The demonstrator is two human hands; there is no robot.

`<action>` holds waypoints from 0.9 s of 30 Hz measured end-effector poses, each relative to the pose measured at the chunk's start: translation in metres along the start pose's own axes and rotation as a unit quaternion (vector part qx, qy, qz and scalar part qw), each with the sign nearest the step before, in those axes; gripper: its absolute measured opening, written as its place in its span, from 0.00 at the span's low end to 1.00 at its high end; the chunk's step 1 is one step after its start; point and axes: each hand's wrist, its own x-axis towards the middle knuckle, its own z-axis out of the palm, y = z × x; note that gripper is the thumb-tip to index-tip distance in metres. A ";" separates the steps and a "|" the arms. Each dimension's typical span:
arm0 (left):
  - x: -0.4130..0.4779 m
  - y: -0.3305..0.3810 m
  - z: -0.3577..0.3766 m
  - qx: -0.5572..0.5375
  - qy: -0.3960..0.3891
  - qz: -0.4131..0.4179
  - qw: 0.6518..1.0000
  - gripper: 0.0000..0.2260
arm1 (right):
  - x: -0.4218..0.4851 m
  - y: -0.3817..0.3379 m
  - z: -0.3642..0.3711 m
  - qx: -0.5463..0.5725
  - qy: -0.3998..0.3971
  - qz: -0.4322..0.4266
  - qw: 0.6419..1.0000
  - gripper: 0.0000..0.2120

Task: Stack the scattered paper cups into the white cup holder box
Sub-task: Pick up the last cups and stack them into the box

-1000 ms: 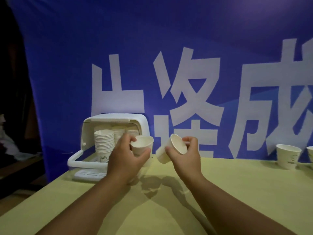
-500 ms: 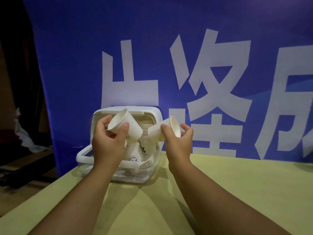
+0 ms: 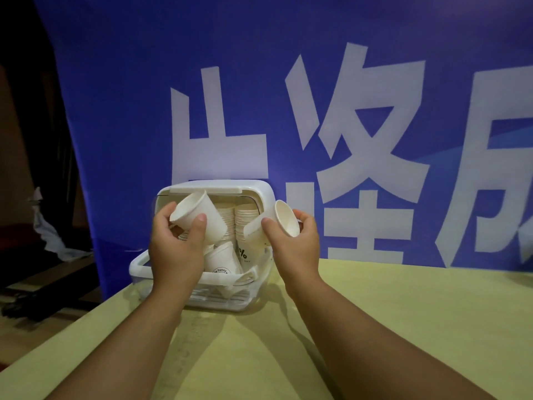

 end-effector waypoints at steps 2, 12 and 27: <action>0.002 -0.005 0.000 0.019 -0.013 0.014 1.000 0.18 | 0.000 0.001 0.000 -0.008 -0.002 -0.005 1.000 0.28; 0.000 -0.014 0.000 0.177 -0.087 0.024 0.980 0.09 | 0.005 0.008 -0.002 -0.020 -0.001 -0.005 1.000 0.29; -0.012 -0.007 -0.004 0.277 -0.326 -0.058 0.902 0.27 | 0.008 -0.014 0.003 -0.098 -0.025 -0.077 0.992 0.34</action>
